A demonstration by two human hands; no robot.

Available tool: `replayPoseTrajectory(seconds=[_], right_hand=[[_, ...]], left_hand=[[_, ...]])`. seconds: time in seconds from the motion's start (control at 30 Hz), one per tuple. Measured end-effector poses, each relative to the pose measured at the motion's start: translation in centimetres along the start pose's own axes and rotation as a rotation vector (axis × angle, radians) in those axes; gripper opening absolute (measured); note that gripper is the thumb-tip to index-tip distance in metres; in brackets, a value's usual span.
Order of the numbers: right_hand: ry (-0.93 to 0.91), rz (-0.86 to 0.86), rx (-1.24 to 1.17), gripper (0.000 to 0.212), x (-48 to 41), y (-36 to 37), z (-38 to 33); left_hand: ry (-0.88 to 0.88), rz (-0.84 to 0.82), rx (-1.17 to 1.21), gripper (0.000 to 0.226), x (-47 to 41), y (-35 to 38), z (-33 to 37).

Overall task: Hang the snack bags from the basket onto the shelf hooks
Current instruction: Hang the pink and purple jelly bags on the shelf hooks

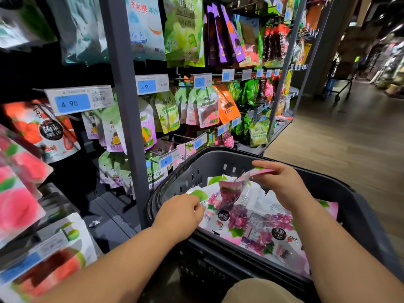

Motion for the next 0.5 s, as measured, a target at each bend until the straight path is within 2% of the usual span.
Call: replayPoseTrajectory(seconds=[0.1,0.27,0.3,0.4,0.5], right_hand=[[-0.063,0.111,0.063,0.019,0.1,0.3,-0.8],[-0.144,0.238,0.144,0.029,0.2,-0.2,-0.9],[-0.135,0.226,0.147,0.029,0.1,0.0,-0.6],[0.0,0.074,0.003,0.004,0.3,0.8,0.2],[0.098,-0.068,0.013,0.012,0.5,1.8,1.1]], left_hand=[[0.006,0.002,-0.001,0.031,0.0,0.0,0.1],[0.014,-0.005,-0.022,0.032,0.0,-0.1,0.2],[0.015,-0.01,-0.025,0.033,0.0,-0.1,0.2],[0.016,-0.014,-0.021,0.032,0.1,-0.1,0.1],[0.013,-0.014,-0.02,0.033,0.1,-0.1,0.2]])
Point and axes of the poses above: each hand's wrist, its own x-axis away from the middle knuckle, its own y-axis out of the palm, z = x × y, the point moved 2 cm from there along -x, towards the middle knuckle, and after that the axes turned 12 degrees about x, right-handed, at the moved point
